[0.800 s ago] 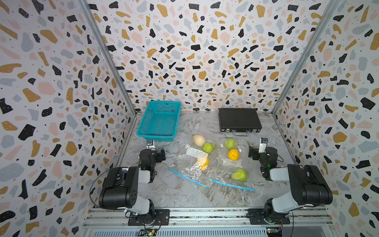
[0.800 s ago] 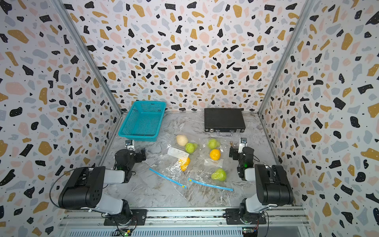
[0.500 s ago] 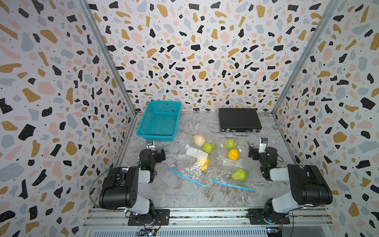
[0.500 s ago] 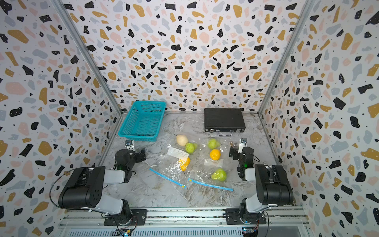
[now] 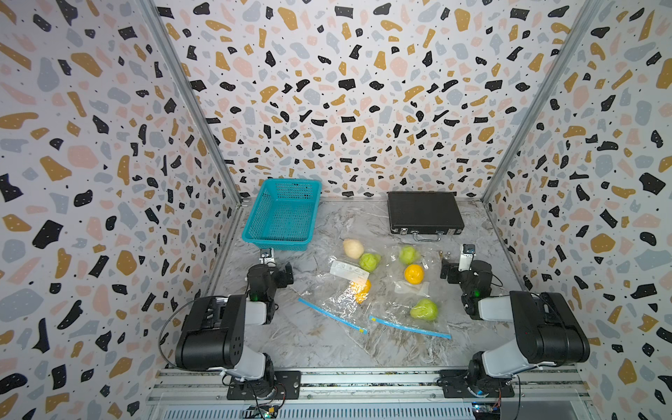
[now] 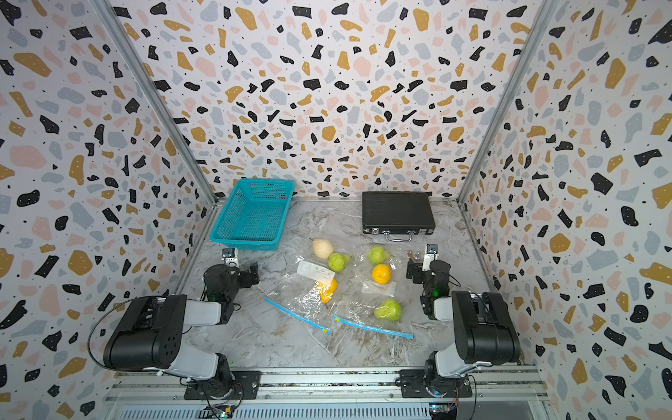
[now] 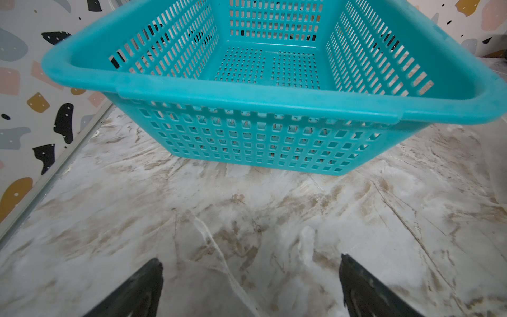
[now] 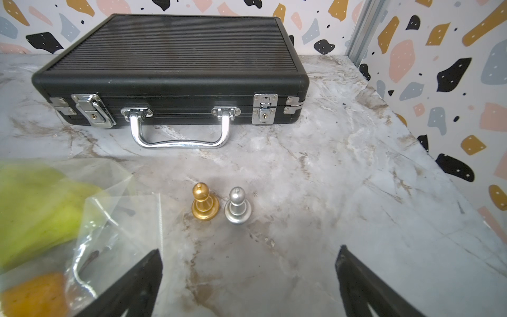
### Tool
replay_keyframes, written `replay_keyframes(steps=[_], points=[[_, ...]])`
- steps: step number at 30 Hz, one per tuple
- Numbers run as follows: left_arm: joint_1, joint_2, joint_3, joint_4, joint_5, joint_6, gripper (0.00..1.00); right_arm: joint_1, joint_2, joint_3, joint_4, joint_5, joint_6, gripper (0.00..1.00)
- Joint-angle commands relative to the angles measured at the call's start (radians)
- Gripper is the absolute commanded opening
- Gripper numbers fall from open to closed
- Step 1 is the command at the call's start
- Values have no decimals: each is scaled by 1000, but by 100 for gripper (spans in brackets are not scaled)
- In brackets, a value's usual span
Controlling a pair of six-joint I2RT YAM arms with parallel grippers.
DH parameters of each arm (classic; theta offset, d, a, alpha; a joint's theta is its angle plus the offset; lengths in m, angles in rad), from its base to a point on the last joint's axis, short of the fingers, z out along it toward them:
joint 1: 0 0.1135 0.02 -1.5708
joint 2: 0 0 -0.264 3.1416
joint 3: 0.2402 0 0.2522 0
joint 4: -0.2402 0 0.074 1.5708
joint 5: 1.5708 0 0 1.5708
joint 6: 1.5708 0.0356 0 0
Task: Open the zip-top bag and take out the pear
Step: Unzip the zipper on the zipper food storage bag.
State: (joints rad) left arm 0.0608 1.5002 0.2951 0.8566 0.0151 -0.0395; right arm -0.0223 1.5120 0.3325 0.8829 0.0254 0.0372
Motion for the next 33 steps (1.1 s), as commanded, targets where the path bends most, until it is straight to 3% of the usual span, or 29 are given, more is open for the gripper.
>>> replay_keyframes(steps=[1, 3, 4, 5, 9, 11, 13, 15, 18, 20, 22, 24, 33], points=[[3, -95, 9, 10, -16, 8, 99, 26, -135, -2, -56, 84, -7, 92], [-10, -320, 103, -326, -111, -36, 99, 61, -367, 65, -358, 240, 87, 96], [-9, -408, 158, -451, -175, -157, 99, 62, -448, 116, -480, 236, 190, 96], [-8, -469, 232, -547, -137, -219, 99, 64, -496, 184, -627, 157, 249, 93], [-17, -490, 547, -969, 119, -388, 99, 82, -545, 401, -1118, -176, 451, 90], [-18, -485, 604, -1108, 337, -461, 99, 111, -558, 438, -1246, -456, 534, 89], [-18, -504, 582, -1176, 523, -510, 99, 214, -597, 436, -1361, -526, 565, 89], [-24, -548, 544, -1273, 595, -522, 99, 313, -649, 420, -1476, -525, 566, 90], [-63, -621, 474, -1390, 605, -485, 99, 467, -700, 308, -1420, -572, 712, 88], [-115, -652, 410, -1393, 574, -501, 99, 635, -692, 221, -1284, -514, 830, 88], [-208, -651, 339, -1348, 529, -551, 99, 784, -610, 160, -1105, -457, 922, 88], [-303, -613, 313, -1333, 446, -564, 99, 862, -510, 163, -1021, -405, 951, 87], [-336, -522, 231, -1229, 408, -604, 99, 905, -135, 148, -661, -340, 1075, 85]])
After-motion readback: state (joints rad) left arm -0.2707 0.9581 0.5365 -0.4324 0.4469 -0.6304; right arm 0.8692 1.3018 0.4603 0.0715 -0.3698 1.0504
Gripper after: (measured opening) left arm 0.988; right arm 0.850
